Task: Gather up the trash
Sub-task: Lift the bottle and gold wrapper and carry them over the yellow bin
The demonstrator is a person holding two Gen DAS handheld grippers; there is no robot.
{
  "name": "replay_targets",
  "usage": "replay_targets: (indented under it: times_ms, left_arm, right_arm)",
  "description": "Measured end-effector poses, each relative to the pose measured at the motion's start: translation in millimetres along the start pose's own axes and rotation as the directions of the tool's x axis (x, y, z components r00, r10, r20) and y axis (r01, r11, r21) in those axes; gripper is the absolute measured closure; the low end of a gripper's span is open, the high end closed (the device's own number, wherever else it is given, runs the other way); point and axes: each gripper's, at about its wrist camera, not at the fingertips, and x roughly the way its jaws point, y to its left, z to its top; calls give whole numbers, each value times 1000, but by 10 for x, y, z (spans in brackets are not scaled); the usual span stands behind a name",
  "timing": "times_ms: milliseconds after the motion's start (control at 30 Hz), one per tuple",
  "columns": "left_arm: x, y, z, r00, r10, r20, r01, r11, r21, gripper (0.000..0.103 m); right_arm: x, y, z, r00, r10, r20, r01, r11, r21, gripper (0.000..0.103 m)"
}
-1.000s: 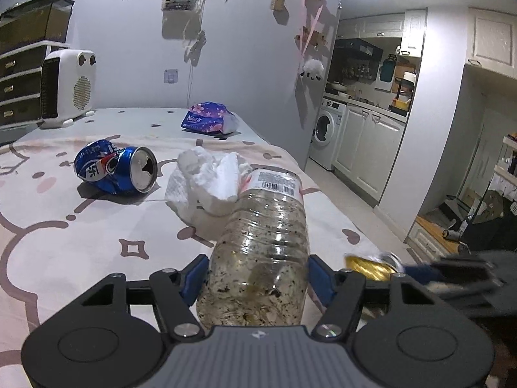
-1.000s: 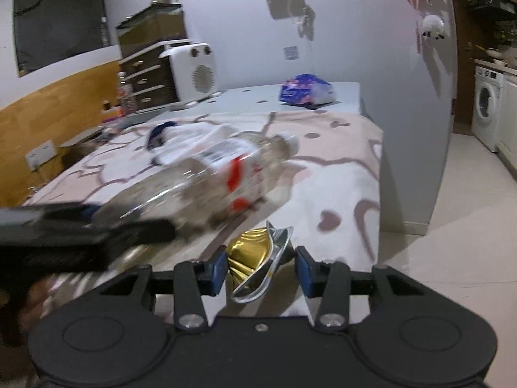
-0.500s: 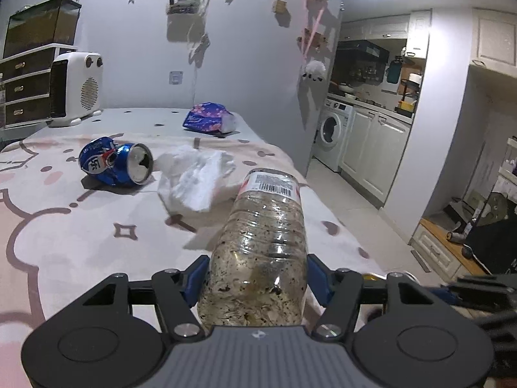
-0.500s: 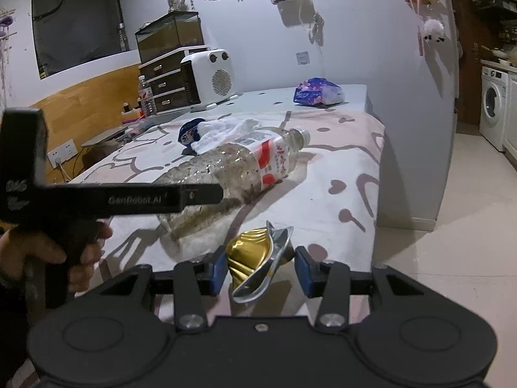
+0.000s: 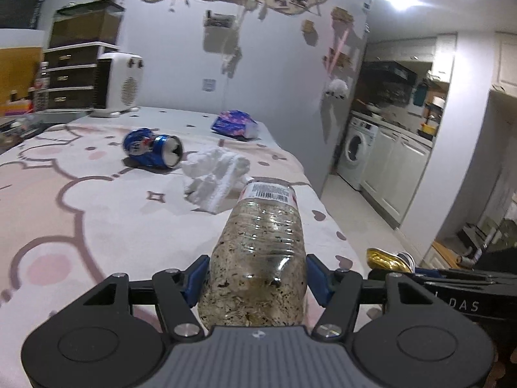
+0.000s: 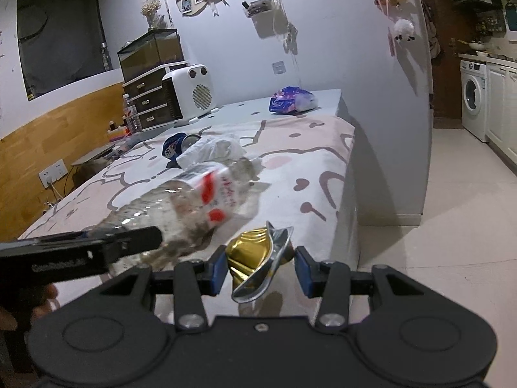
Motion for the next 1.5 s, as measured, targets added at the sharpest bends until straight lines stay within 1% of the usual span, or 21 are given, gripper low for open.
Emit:
replay_targets:
  times_ms: [100,267,367,567,867,1000,1167,1500]
  left_arm:
    - [-152,-35,-39,1000,24,13,-24,999,-23,41]
    - [-355,-141,-90,998,52,32,-51,998,-32,41]
    - [-472,-235,-99,996,66,57,-65,998,-24,41]
    - [-659,-373,-91,993,65,98,-64,998,-15,41]
    - [-769,-613,-48,992,55,117,-58,998,19,41]
    - [-756,-814,-55,993,34,115,-38,999,38,41]
    - [-680,-1118,-85,995,1,104,-8,998,67,41]
    - [-413,-1818,-195,996,-69,60,61,990,126,41]
  right_arm:
    - [-98,-21,-11,1000,5,14,-5,1000,4,58]
    - [-300,-44,11,999,18,50,-18,1000,1,58]
    - [-401,-45,3,998,25,62,-25,1000,-3,58]
    - [-568,-42,-37,996,41,82,-40,999,-5,58]
    - [-823,-138,-34,992,29,125,-29,1000,-4,58]
    - [-954,-262,-42,990,6,142,-6,1000,3,58]
    - [-1137,-513,-70,987,-39,157,37,999,19,58]
    - [-1484,-1196,-157,972,-157,172,147,987,72,58]
